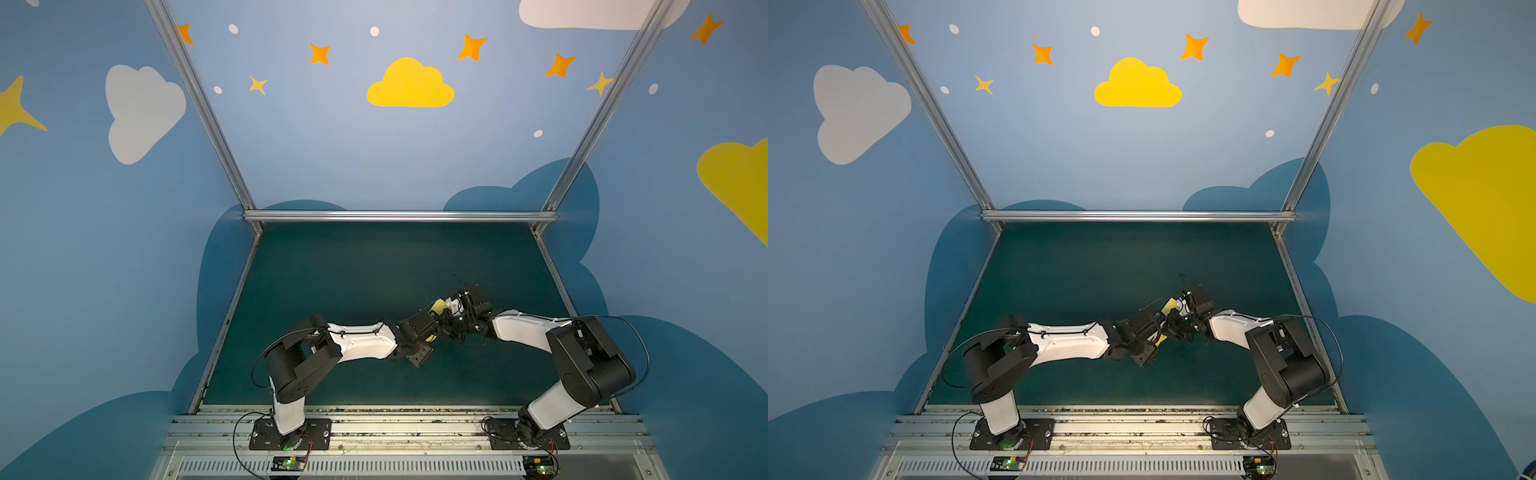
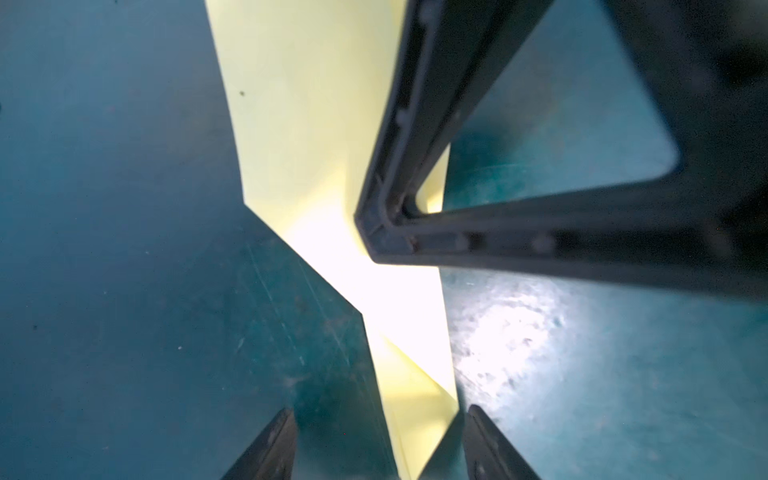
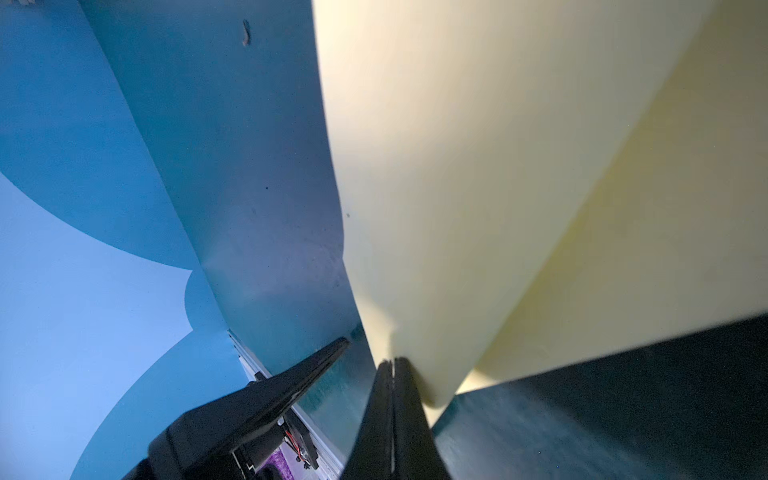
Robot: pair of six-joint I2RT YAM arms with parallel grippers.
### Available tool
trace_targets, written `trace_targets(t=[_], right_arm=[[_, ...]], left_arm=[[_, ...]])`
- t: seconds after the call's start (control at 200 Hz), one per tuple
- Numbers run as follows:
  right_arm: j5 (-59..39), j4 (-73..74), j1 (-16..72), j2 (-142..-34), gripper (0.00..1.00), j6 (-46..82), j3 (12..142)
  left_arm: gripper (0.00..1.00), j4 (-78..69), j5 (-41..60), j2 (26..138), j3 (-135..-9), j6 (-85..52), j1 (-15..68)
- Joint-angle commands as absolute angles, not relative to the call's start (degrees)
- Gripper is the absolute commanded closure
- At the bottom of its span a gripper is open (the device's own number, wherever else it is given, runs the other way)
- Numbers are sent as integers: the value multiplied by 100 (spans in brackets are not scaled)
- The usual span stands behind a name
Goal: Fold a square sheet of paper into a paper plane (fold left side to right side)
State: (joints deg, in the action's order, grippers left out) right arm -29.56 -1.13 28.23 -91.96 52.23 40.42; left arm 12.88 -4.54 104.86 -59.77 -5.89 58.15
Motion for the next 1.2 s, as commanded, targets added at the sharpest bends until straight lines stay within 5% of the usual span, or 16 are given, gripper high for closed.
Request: trace_targets(t=[0.0,0.22,0.511,0.731,1.191], right_arm=[[-2922,-119,2809,-9130,95,5204,4113],[-2951,-147,2782,-9092,96,5189,4122],[-2962,-167,2758,-9053,96,5167,4096],[-2955,-163,2739,-9058,95,5168,4070],[-2995,-84,2698,-9028,95,5202,3984]], left_arm=[[34,1154,-498,10573,-5923,-410,5906],[37,1064,-451,10664,-5950,-417,5958],[64,941,-234,10569,-5847,-378,5959],[76,940,-132,10534,-5836,-369,5942],[84,958,0,10454,-5848,-389,5906]])
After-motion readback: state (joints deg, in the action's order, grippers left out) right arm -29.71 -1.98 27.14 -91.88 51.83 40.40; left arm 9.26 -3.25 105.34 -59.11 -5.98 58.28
